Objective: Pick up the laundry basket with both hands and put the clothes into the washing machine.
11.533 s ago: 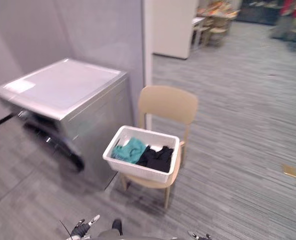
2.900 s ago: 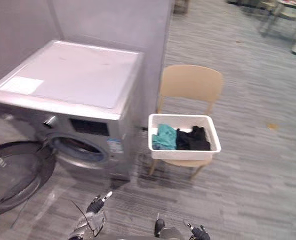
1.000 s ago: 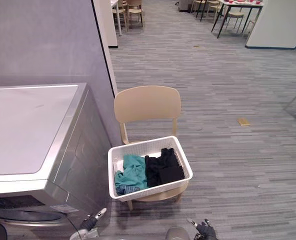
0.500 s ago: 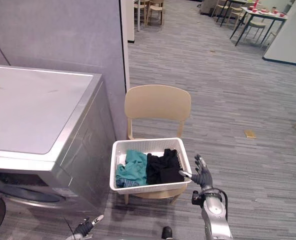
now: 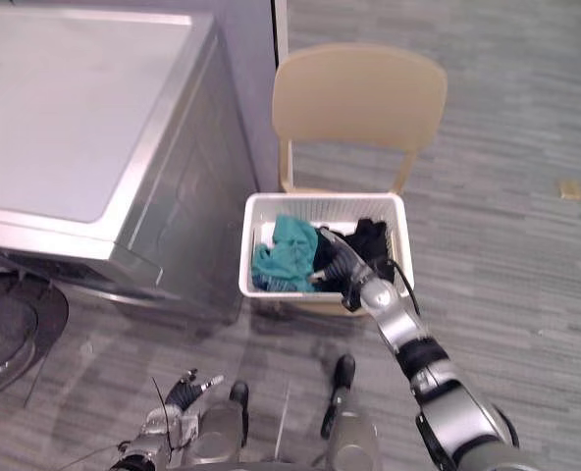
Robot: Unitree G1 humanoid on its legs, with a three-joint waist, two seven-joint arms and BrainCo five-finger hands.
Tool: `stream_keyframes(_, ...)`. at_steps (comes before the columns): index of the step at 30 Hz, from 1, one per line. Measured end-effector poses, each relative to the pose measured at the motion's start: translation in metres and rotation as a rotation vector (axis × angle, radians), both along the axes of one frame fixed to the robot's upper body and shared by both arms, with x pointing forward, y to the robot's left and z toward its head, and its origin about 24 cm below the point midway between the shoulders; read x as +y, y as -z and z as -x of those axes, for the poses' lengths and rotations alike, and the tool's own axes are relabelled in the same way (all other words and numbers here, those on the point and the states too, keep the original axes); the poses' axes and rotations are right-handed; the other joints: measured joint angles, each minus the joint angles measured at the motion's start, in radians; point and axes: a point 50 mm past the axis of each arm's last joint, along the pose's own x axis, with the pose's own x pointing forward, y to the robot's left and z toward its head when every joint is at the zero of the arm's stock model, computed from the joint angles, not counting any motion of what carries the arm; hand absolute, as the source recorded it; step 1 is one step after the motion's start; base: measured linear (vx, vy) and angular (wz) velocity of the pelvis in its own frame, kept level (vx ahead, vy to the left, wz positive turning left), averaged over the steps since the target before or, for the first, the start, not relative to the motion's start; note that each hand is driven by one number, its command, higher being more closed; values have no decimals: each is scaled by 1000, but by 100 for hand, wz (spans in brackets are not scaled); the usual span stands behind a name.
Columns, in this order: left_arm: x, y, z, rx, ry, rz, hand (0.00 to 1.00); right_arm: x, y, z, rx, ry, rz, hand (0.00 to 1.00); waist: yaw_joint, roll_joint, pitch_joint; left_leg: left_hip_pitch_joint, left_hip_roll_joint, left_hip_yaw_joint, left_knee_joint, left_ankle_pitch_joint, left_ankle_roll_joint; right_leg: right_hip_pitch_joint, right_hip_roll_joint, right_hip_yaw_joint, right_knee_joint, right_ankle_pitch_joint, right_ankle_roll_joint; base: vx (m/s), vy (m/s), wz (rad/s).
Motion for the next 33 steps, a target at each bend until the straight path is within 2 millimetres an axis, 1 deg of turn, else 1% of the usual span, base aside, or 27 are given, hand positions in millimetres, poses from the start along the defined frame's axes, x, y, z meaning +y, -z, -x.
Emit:
stream_keyframes(1,-1,-4,-8,-25,-6,-1,0,1,-8,-7,-17,2,10,0,3,-7,18,-30,-4,-11,16,2,-2,-22,-6,-9,13,-1,-1,-83,-18,15)
stream_keyframes(2,-1,-7,-13,-40,-5,-2,0,2,-13,-11,-25,5,14,0,4,-9,31,-40,-6,-16,21,3,-4,-29,-9,-14,21,-2,-2,-110,-16,20)
stream_keyframes(3,-1,-11,-20,-70,-11,-6,0,2,-22,-18,-44,15,23,0,12,-15,56,-54,-10,-21,29,5,-6,-42,-14,-17,36,-3,-3,-120,-15,10)
stream_keyframes(4,-2,-15,-26,-88,-19,-4,0,1,-31,-23,-68,36,36,0,28,-20,74,-66,-13,-20,31,9,-6,-61,-18,-17,49,-4,-4,-128,-20,7)
stream_keyframes(5,-2,-16,-29,-95,-25,0,0,1,-34,-26,-74,43,40,0,30,-23,76,-78,-16,-23,31,12,-5,-73,-23,-19,57,-6,-4,-107,-30,20)
stream_keyframes(6,-3,-19,-34,-113,-23,-1,0,1,-42,-30,-97,60,47,0,29,-23,87,-103,-20,-35,29,24,-7,-95,-33,-31,75,-13,-7,-68,-31,25)
stream_keyframes(8,-5,-21,-36,-123,-32,-1,0,5,-43,-31,-105,71,39,0,32,-23,88,-122,-20,-50,29,32,-11,-112,-36,-44,89,-20,-11,-27,-37,26)
stream_keyframes(10,-9,-21,-37,-132,-35,10,0,11,-40,-32,-87,76,28,0,36,-23,89,-136,-20,-65,26,40,-15,-133,-45,-59,128,-42,-14,0,-42,24)
stream_keyframes(11,-10,-23,-40,-145,-46,15,0,13,-40,-33,-89,78,21,0,41,-23,89,-144,-20,-71,25,47,-19,-143,-49,-66,144,-50,-16,4,-47,20)
stream_keyframes(13,-18,-29,-49,-184,-55,35,0,15,-44,-35,-103,101,-2,0,55,-23,89,-165,-19,-85,25,53,-25,-167,-53,-79,171,-65,-18,-1,-41,19)
stream_keyframes(15,-22,-32,-53,-201,-53,48,0,17,-48,-38,-110,117,-13,0,53,-23,89,-180,-20,-102,25,58,-28,-176,-60,-99,185,-74,-20,-8,-28,25)
stream_keyframes(17,-31,-35,-59,-216,-53,73,0,18,-50,-41,-109,134,2,0,54,-23,89,-200,-19,-127,19,67,-37,-183,-66,-129,200,-87,-26,-3,-29,33)
stream_keyframes(20,-36,-41,-66,-250,-60,90,0,19,-55,-45,-116,153,14,0,60,-23,89,-233,-18,-139,15,78,-42,-214,-83,-154,235,-109,-27,14,-20,27)
stream_keyframes(22,-37,-45,-70,-269,-71,94,0,16,-57,-47,-116,168,27,0,64,-23,89,-260,-19,-154,13,88,-48,-231,-86,-171,242,-112,-30,20,-12,23)
stream_keyframes(26,-41,-54,-78,-315,-76,116,0,7,-57,-50,-111,215,68,0,83,-23,89,-309,-19,-187,7,107,-57,-260,-97,-210,246,-116,-34,36,11,22)
stream_keyframes(27,-45,-59,-83,-341,-82,136,0,3,-63,-53,-125,231,95,0,84,-23,89,-330,-24,-204,-7,124,-60,-274,-105,-231,248,-117,-35,28,3,30)
stream_keyframes(30,-50,-67,-88,-384,-88,150,0,-7,-68,-55,-156,257,155,0,86,-22,89,-354,-35,-227,-27,143,-61,-293,-120,-254,256,-122,-34,7,0,26)
stream_keyframes(33,-54,-74,-93,-418,-69,153,0,-17,-71,-56,-168,273,238,0,89,-22,89,-389,-37,-236,-26,143,-61,-313,-128,-272,260,-124,-34,-19,12,16)
